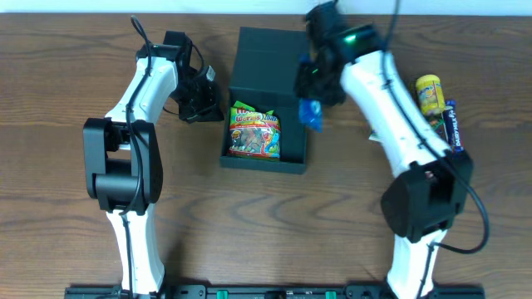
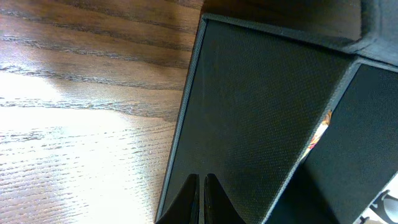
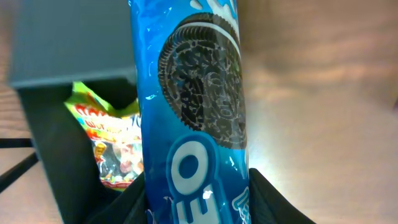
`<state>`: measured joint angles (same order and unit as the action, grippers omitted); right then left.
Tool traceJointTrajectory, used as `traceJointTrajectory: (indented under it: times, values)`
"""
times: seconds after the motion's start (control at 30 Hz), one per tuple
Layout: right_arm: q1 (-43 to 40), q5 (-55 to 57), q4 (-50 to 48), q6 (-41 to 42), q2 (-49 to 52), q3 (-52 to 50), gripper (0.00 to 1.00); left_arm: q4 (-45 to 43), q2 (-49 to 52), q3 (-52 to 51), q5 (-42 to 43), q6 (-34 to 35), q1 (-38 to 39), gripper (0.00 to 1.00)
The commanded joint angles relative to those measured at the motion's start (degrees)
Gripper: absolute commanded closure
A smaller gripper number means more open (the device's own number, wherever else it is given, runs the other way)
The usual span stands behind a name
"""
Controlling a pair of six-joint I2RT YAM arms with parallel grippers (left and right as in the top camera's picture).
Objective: Pack container
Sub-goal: 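Carry the Oreo pack left and lower it into the box's right side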
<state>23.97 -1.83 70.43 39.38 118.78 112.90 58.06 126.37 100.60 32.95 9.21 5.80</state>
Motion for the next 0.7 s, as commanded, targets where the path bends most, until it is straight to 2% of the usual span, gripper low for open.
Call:
traceJointTrajectory:
  times: [0.0, 0.33, 0.67]
  values:
    - [2.6, 4.8, -0.8, 8.0, -0.3, -1.9, 0.98, 0.5, -0.8, -0.4, -0.3, 0.2, 0.2, 0.94]
    - [6.9, 6.8, -4.5, 12.4, -0.3, -8.5, 0.98, 0.9, -0.8, -0.4, -0.3, 0.2, 0.2, 0.94]
    - [6.9, 7.0, -7.0, 10.8, -0.2, -11.0, 0.99, 1.5, -0.8, -0.4, -0.3, -0.2, 0.2, 0.94]
